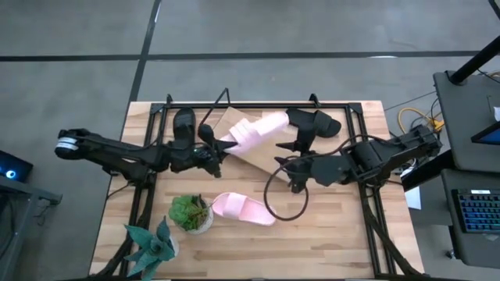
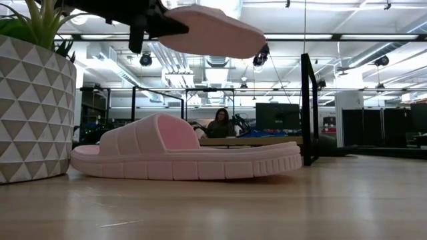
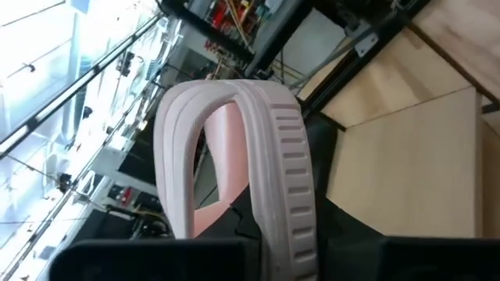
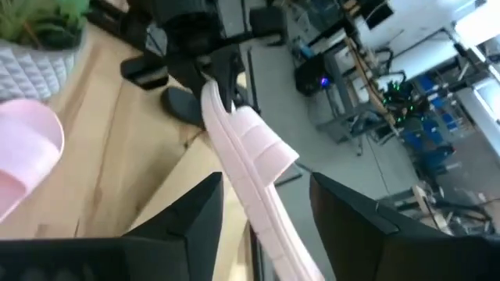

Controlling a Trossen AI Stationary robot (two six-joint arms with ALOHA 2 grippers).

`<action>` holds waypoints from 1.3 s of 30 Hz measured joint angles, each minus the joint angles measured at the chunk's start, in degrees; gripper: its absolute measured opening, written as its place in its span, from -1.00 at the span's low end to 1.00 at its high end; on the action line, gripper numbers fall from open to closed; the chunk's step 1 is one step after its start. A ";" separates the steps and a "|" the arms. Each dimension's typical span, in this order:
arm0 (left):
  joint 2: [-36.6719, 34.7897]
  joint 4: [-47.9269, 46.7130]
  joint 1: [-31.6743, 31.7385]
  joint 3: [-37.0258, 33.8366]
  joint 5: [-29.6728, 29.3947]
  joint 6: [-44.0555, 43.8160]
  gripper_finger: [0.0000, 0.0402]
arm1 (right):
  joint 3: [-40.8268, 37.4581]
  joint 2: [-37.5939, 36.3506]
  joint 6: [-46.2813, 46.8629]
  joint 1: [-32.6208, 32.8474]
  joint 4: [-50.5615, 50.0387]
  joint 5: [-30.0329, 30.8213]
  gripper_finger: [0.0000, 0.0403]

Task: Pick and place slides into the shelf
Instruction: Put the right pink slide on the shelf

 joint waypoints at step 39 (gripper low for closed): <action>2.35 0.83 -2.29 6.20 7.94 0.03 -0.92 | -0.07 6.01 2.19 -5.35 -16.07 13.63 0.15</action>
